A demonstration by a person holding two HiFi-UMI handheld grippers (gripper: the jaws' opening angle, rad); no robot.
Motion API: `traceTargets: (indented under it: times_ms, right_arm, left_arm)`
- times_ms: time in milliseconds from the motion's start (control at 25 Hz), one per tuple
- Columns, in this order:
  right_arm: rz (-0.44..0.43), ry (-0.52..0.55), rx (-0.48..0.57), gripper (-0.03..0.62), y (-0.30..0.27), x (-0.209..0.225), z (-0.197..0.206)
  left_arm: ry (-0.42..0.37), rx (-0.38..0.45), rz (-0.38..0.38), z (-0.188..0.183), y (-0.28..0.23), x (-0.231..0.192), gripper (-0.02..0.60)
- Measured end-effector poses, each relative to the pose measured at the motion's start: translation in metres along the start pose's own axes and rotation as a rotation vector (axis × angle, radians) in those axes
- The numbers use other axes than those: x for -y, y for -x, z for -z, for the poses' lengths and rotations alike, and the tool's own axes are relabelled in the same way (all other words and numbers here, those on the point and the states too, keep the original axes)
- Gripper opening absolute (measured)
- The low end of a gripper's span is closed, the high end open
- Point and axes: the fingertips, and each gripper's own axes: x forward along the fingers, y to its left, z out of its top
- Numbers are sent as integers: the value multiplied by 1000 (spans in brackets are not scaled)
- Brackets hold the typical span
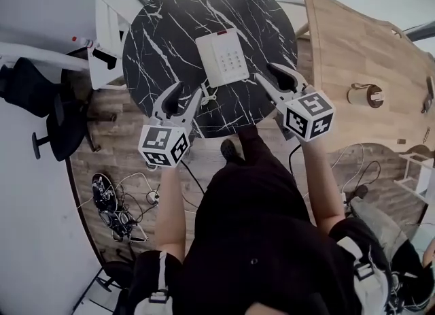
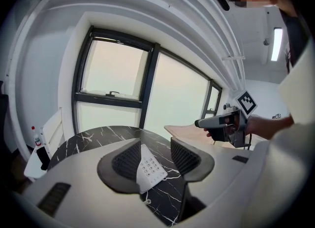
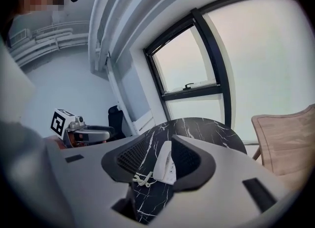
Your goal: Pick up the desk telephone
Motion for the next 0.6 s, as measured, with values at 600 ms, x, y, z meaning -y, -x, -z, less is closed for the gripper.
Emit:
traceTargets:
  times_ms: [600]
  right_arm:
    - [-97, -78, -197, 246, -82, 71, 22]
  left_arm:
    - [199, -136, -22, 36, -86, -15, 265]
